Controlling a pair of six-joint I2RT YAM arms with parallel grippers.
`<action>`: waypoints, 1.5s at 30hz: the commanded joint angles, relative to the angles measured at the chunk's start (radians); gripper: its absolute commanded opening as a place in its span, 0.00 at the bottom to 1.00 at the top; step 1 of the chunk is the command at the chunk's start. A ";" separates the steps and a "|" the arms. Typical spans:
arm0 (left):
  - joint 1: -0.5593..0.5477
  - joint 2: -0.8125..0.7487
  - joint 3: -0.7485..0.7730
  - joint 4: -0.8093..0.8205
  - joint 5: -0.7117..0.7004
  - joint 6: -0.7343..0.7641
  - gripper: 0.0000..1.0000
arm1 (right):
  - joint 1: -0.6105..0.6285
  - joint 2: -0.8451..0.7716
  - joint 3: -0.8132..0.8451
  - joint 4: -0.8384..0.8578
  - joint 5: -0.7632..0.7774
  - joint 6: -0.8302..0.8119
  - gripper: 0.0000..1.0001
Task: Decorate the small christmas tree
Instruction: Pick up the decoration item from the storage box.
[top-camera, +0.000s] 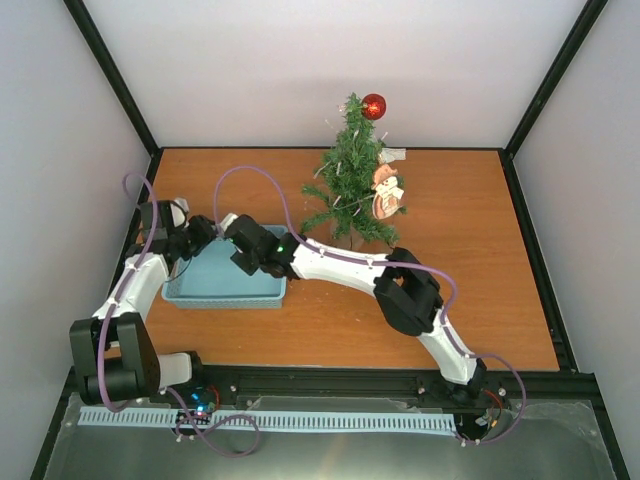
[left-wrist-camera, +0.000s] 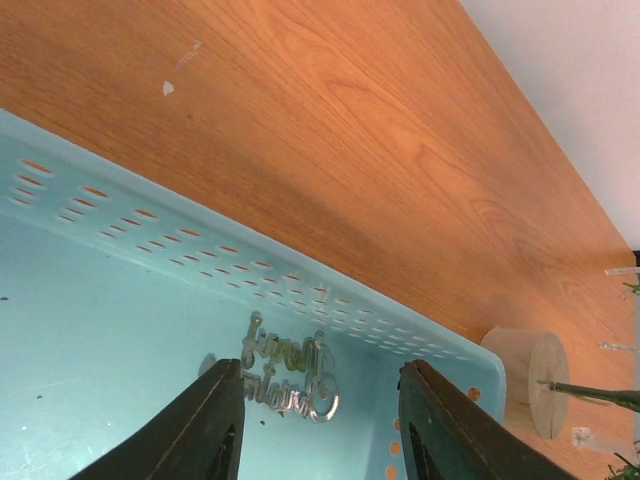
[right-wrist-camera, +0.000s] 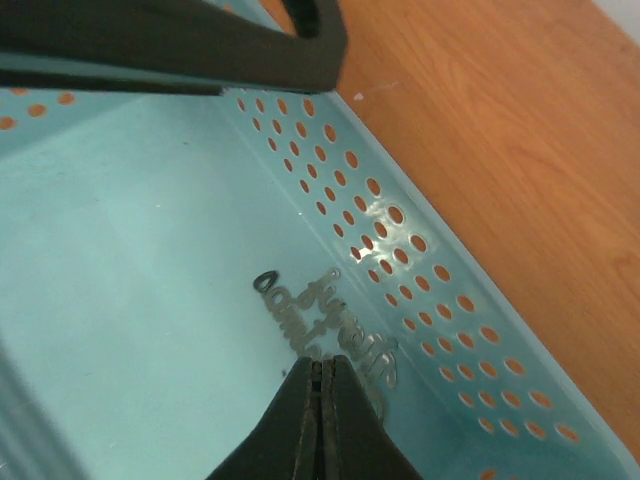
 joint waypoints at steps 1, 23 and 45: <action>0.024 -0.028 -0.007 0.000 -0.024 -0.063 0.41 | -0.054 0.082 0.142 -0.128 -0.068 -0.034 0.03; 0.045 0.005 -0.115 0.053 0.023 -0.067 0.32 | -0.112 0.222 0.210 -0.180 -0.221 -0.083 0.03; 0.066 -0.003 -0.157 0.009 -0.066 -0.145 0.40 | -0.085 0.348 0.300 -0.221 -0.154 -0.140 0.03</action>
